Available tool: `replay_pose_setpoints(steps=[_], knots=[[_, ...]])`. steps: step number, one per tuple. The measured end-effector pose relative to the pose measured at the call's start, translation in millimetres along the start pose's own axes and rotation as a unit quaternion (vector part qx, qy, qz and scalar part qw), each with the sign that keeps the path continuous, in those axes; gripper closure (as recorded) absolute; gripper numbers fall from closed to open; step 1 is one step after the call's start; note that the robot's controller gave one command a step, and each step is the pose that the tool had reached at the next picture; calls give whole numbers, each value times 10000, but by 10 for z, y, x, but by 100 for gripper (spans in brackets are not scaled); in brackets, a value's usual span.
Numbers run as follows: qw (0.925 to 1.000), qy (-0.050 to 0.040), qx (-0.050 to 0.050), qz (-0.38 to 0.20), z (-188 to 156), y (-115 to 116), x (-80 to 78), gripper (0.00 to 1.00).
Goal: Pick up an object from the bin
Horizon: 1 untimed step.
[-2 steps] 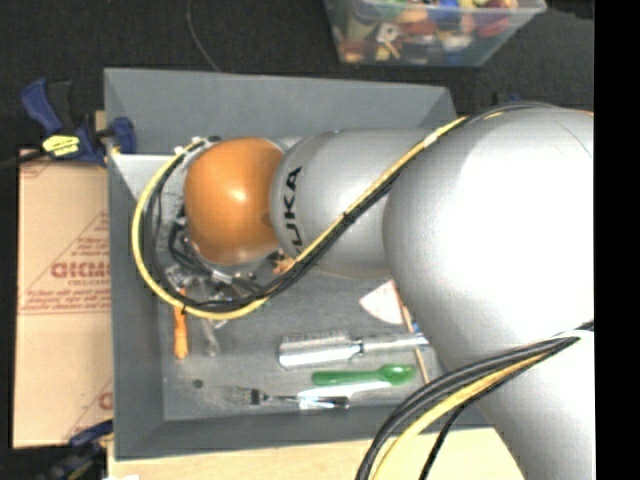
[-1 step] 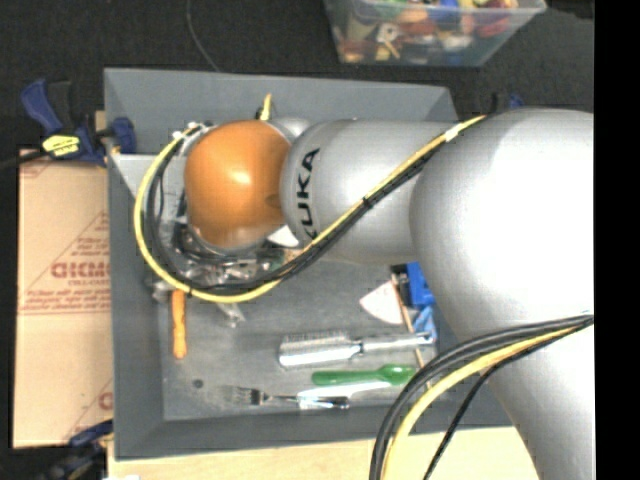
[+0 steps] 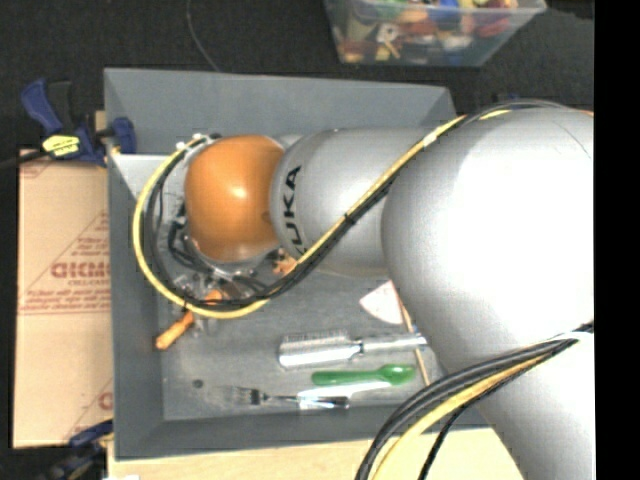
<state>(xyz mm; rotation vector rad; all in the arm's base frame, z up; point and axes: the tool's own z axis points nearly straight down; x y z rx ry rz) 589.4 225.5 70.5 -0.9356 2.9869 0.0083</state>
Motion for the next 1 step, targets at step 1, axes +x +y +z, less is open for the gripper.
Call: replay_pose_setpoints(steps=[1], knots=[[10000,-1,-2,7,-1,-1,0,100]])
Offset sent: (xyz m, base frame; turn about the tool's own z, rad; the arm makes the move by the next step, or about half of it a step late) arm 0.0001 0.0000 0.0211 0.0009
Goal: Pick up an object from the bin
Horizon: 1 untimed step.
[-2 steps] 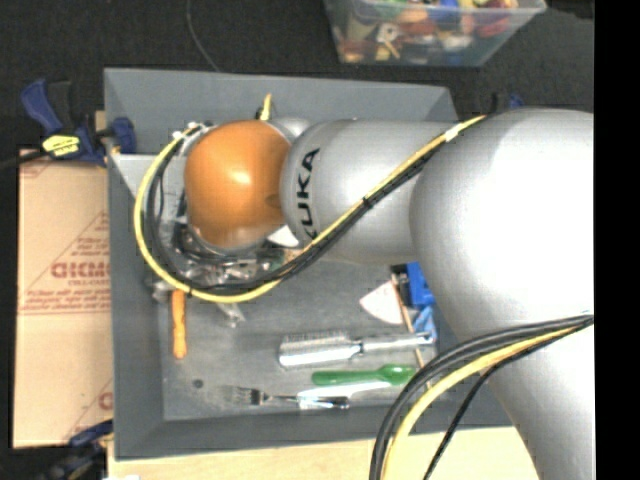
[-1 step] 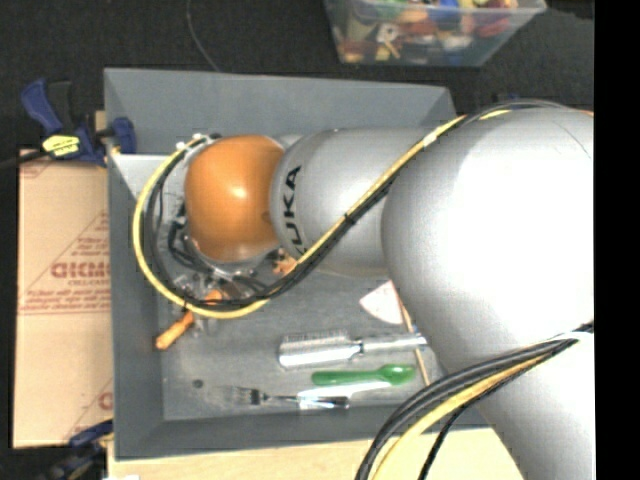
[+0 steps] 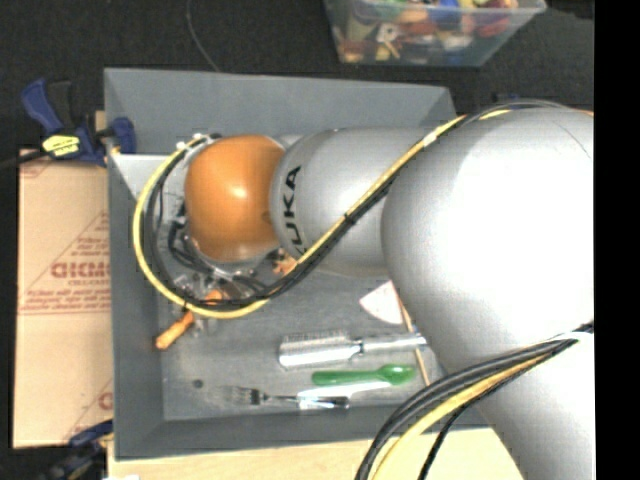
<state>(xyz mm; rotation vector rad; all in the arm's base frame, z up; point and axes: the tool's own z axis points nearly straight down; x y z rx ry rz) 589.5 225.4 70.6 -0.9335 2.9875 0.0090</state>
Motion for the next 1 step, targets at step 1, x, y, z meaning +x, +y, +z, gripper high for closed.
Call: replay_pose_setpoints(steps=[1], knots=[[10000,-6,-1,6,-99,-3,1,100]])
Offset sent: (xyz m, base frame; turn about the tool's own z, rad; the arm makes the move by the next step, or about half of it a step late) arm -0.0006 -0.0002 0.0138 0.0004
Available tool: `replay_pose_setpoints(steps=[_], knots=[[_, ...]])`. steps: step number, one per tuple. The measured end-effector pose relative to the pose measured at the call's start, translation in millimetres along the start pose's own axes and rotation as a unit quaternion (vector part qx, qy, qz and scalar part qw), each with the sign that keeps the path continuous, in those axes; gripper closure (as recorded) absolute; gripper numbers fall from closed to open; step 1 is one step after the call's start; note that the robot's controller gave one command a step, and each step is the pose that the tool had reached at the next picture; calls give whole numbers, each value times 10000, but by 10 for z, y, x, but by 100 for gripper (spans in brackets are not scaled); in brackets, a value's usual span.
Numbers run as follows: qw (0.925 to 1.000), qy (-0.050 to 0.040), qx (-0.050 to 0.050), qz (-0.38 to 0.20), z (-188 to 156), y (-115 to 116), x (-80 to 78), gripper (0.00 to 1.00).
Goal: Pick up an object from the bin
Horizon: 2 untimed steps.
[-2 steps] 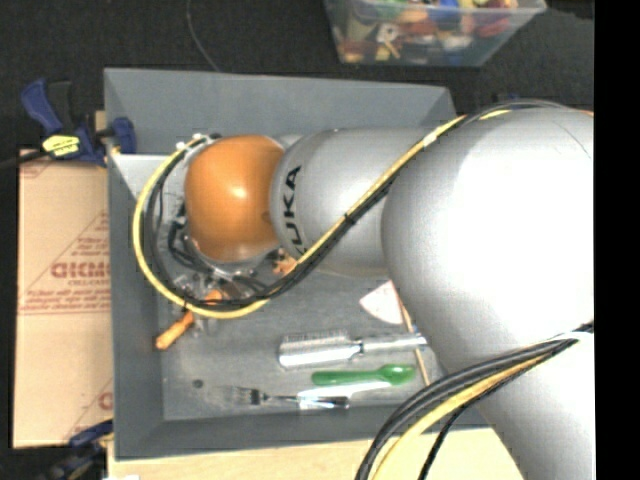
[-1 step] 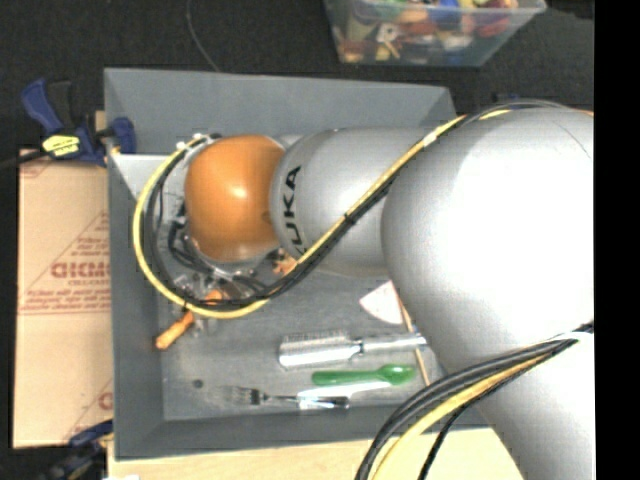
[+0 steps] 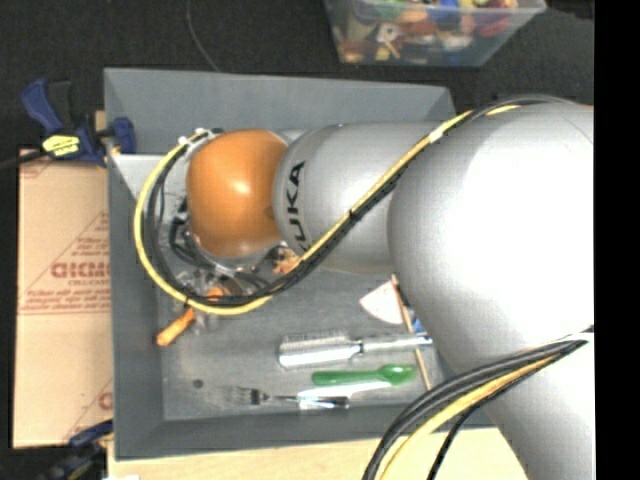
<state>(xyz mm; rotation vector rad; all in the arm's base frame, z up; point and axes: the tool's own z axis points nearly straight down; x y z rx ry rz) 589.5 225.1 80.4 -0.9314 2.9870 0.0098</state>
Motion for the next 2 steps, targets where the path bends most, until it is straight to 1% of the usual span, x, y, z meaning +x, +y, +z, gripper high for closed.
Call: replay_pose_setpoints(steps=[2], knots=[[10000,-17,5,13,-222,-7,-10,100]])
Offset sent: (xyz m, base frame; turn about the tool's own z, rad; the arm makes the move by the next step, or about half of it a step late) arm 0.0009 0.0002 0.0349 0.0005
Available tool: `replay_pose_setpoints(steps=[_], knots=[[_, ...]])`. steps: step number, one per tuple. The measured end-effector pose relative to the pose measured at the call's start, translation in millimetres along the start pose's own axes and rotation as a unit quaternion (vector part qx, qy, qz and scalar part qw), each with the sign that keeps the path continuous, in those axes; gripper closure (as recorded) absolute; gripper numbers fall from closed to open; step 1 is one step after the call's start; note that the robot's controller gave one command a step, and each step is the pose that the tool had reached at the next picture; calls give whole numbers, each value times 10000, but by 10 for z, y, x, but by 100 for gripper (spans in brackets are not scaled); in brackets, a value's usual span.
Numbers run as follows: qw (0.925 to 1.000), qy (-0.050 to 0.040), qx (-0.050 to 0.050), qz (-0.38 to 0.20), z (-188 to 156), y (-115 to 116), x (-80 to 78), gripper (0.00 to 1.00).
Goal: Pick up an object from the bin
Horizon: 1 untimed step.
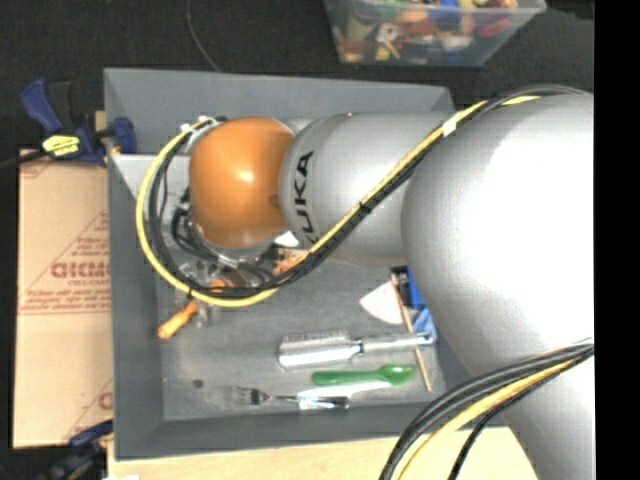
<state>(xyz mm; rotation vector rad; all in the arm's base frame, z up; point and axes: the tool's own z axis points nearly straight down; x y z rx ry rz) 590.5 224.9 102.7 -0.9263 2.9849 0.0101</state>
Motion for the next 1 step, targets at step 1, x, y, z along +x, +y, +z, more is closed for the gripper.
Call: replay_pose_setpoints(steps=[1], knots=[[10000,-18,4,10,-137,-5,-9,100]])
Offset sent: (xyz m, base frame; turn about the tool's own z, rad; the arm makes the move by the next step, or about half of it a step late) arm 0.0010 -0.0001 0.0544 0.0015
